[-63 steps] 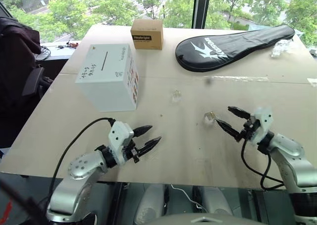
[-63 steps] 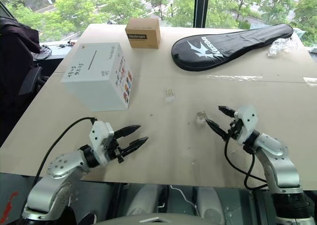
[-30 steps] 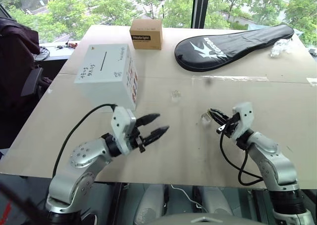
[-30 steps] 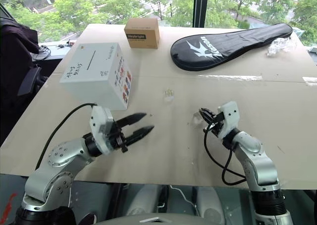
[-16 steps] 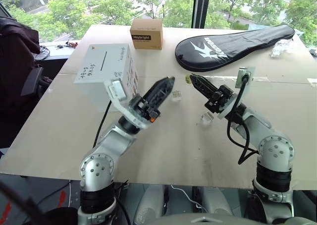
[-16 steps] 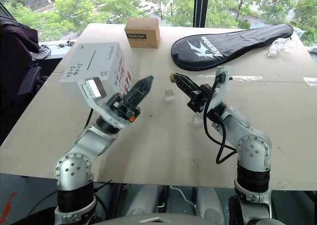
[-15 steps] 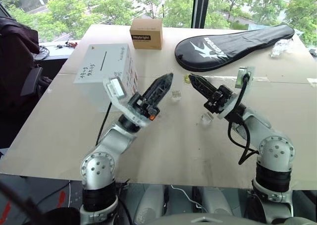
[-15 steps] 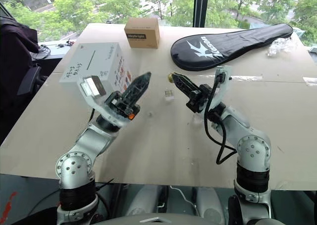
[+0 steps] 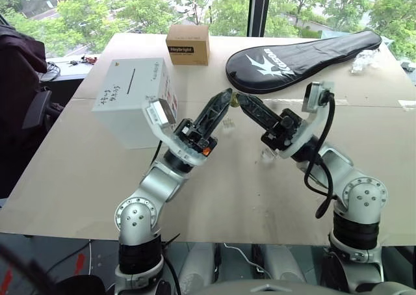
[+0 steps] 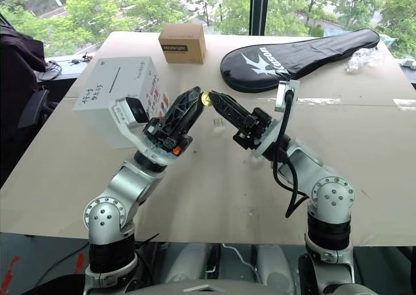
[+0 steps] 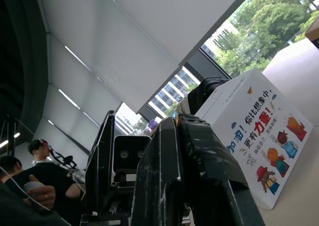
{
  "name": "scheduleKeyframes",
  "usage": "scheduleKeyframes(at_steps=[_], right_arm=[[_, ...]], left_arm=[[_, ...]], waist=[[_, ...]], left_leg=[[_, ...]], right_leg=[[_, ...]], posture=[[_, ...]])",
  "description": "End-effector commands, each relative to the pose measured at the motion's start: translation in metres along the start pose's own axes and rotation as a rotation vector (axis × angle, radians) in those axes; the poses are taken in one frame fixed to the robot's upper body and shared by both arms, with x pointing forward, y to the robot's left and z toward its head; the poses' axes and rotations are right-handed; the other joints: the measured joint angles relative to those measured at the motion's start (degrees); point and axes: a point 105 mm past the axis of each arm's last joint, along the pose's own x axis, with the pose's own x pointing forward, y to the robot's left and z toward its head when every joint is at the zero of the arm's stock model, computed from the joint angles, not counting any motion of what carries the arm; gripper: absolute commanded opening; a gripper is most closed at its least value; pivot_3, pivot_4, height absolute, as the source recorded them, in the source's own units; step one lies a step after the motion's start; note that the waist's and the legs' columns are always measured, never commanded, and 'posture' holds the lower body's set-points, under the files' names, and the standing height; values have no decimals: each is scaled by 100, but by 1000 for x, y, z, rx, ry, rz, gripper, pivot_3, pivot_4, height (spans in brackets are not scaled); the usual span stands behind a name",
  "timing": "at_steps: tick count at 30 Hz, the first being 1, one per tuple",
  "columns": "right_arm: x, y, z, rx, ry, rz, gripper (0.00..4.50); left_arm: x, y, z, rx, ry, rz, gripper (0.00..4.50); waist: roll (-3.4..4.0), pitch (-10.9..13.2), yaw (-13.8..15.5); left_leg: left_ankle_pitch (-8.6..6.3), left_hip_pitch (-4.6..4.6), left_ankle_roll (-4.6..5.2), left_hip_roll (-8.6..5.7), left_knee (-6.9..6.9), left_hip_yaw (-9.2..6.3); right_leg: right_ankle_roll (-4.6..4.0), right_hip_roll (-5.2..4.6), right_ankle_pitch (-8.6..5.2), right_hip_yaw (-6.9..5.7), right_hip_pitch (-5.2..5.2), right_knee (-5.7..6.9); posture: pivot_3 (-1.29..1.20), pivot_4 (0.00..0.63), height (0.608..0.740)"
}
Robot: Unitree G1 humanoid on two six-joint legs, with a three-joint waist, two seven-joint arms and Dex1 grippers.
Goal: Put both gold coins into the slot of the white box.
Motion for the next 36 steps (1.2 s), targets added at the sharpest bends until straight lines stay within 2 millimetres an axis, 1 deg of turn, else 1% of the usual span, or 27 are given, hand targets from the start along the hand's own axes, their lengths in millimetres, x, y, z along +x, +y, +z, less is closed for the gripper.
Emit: scheduleKeyframes(at_steps=[1, 4, 5, 6, 8, 10, 11, 12, 18, 19, 20, 21, 22, 24, 26, 29, 30, 33, 35, 36], right_arm=[[2, 21, 6, -20, -19, 88, 26], [2, 22, 7, -18, -17, 89, 26], [2, 22, 7, -18, -17, 90, 0], [2, 22, 7, -17, -17, 90, 0], [3, 23, 8, -19, -16, 93, 0], [5, 22, 7, -16, -11, 91, 0], [5, 21, 6, -16, -6, 91, 0], [5, 21, 5, -15, -2, 91, 0], [5, 18, 7, -16, -13, 80, 0], [5, 17, 8, -16, -18, 74, 605], [4, 16, 9, -16, -25, 70, 824], [3, 14, 13, -28, -44, 53, 1317], [1, 8, 18, -49, -71, 17, 1869], [-5, -4, 29, -93, -102, -43, 2636], [-12, -11, 36, -166, -90, -72, 2636], [-22, -19, 45, -407, -36, -94, 2636], [-23, -18, 47, -494, -14, -73, 2636], [-25, -15, 48, -656, 33, 0, 2636], [-25, -13, 46, -756, 81, 54, 2636], [-24, -12, 44, -791, 104, 79, 2636]], left_arm=[[3, -7, -1, 0, 4, -29, 2691], [3, -8, -2, -2, 7, -37, 2691], [3, -8, -3, 0, 11, -41, 2286], [3, -8, -3, 1, 14, -44, 2142], [3, -9, -5, 2, 26, -48, 1489], [3, -9, -8, 8, 42, -48, 577], [3, -9, -8, 8, 43, -48, 240], [4, -8, -8, 7, 40, -47, 49], [5, -5, -3, 15, 10, -37, 49], [6, -4, -1, 22, 1, -31, 0], [6, -4, 1, 31, -10, -25, 0], [6, -3, 5, 48, -22, -18, 0], [7, -2, 10, 73, -33, -7, 0], [7, 2, 25, 152, -58, 38, 0], [8, 5, 41, 244, -86, 92, 0], [11, 15, 82, 600, -71, 278, 0], [12, 17, 96, 738, -57, 347, 0], [12, 16, 123, 1004, -23, 464, 0], [7, 16, 147, 1188, -20, 584, 0], [3, 19, 155, 1244, -6, 644, 0]], waist=[[0, 0, -1], [0, 0, 0], [0, 0, -1], [0, 0, -1], [0, 0, 0], [0, 0, -3], [0, 0, -4], [0, 0, -3], [-1, 1, 1], [-1, 1, 2], [-1, 1, 2], [-1, 1, 2], [-1, 1, 2], [-1, 1, 2], [-2, 2, 9], [-5, 7, 12], [-10, 12, 12], [-15, 15, -11], [-21, 18, -15], [-20, 19, -10]], left_leg=[[0, 0, 0, 0, 0, 0], [0, 0, 0, 0, 0, 0], [0, 0, 0, 0, 0, 1], [0, 0, 0, 0, 0, 1], [0, 0, 0, 0, 0, 1], [0, 0, 0, 1, 0, 1], [0, 0, 0, 1, 0, 1], [0, 0, 0, 1, 0, 1], [0, -3, 0, 1, -1, 1], [0, -3, 0, 1, 0, 1], [0, -4, 0, 1, -1, 1], [0, -3, 0, 1, -1, 1], [0, -4, 0, 1, -1, 1], [0, -4, 0, 1, -1, 1], [0, -4, 0, 1, -1, 1], [0, -4, 0, 0, -1, 2], [0, -5, 0, 0, -3, 2], [0, -5, 0, 1, -13, 6], [0, -6, 0, 3, -16, 10], [0, -8, 0, 4, -18, 10]], right_leg=[[0, 0, 0, 0, 0, 0], [0, 0, 0, 0, 0, -1], [0, 0, 0, 1, 0, -1], [0, 0, 0, 2, 0, -1], [0, 0, -1, 2, 0, -1], [0, 0, -1, 2, 0, -2], [0, 1, -1, 2, 0, -2], [0, 0, -1, 2, 0, -2], [0, -1, -1, 2, 0, -7], [0, 0, -1, 2, 0, -8], [0, 0, -1, 2, 0, -8], [0, 0, -1, 2, 0, -8], [0, 0, -1, 2, 0, -8], [0, 0, -1, 2, 0, -8], [0, 1, -1, 1, 0, -9], [1, 8, -1, 2, 0, -14], [1, 8, -1, 1, -1, -16], [3, 11, -1, 4, -7, -20], [5, 10, -3, 9, -10, -19], [7, 10, -4, 10, -16, -18]], posture=[[0, 150, 740], [0, 150, 740], [0, 150, 740], [0, 150, 740], [0, 150, 740], [0, 150, 740], [0, 150, 740], [0, 150, 740], [0, 150, 740], [0, 150, 740], [0, 150, 740], [0, 150, 740], [0, 150, 740], [0, 150, 740], [0, 150, 740], [0, 150, 740], [0, 150, 740], [0, 150, 740], [0, 150, 740], [0, 150, 740]])
